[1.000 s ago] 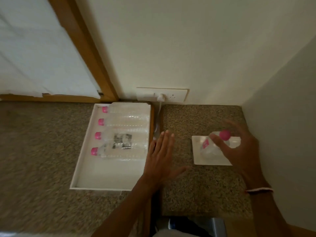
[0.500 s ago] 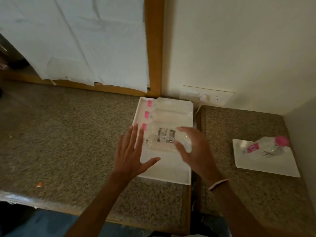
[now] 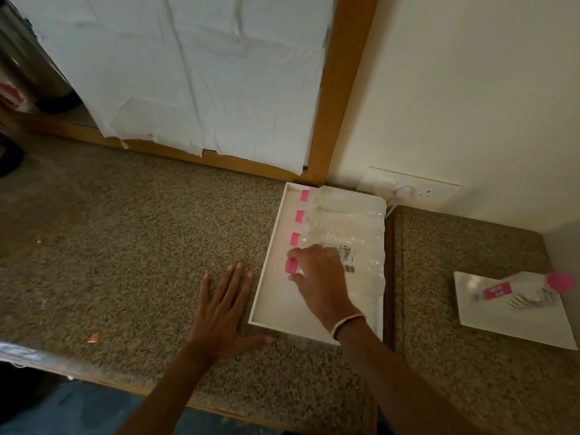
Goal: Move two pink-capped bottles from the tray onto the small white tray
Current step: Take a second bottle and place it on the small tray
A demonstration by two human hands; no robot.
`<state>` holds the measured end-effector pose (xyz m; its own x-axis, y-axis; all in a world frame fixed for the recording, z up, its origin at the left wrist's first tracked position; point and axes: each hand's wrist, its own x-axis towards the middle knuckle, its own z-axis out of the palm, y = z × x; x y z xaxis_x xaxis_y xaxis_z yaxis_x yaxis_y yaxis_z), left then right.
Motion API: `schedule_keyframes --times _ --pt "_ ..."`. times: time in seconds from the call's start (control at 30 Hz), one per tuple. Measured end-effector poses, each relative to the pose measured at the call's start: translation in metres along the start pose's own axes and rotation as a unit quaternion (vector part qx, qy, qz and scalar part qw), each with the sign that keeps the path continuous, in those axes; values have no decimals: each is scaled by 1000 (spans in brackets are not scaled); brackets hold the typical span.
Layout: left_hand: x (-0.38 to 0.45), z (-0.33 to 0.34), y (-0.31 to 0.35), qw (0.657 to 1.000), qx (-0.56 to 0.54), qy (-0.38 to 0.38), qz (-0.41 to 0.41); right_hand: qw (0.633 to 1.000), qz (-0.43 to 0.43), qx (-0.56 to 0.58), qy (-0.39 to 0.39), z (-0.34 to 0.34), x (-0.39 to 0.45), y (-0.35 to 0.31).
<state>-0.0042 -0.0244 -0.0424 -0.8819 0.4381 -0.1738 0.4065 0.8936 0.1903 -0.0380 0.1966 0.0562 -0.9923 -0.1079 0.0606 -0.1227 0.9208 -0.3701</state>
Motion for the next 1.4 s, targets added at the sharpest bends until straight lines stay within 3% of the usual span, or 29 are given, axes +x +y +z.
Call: schedule_keyframes --times 0.13,0.37,0.53,0.63,0.87,1.03,1.2,1.4 --pt "1 5 -3 1000 -6 8 0 985 78 102 116 -57 -17 2" --pt "1 8 -4 1000 -15 17 0 972 103 197 70 -87 -40 5" --pt "-3 5 -2 1000 6 8 -12 978 56 183 86 -86 -40 -4" --pt "0 8 5 998 -31 41 -34 974 45 188 122 -100 -49 6" --pt "51 -26 97 988 -74 133 39 946 52 221 232 -167 -78 63" --pt "98 -42 192 980 -59 158 109 923 68 202 320 -224 -104 121" --pt "134 -30 276 981 -56 121 142 890 93 199 399 -272 -131 190" --pt "160 11 332 987 -49 57 140 883 127 183 412 -300 -155 268"
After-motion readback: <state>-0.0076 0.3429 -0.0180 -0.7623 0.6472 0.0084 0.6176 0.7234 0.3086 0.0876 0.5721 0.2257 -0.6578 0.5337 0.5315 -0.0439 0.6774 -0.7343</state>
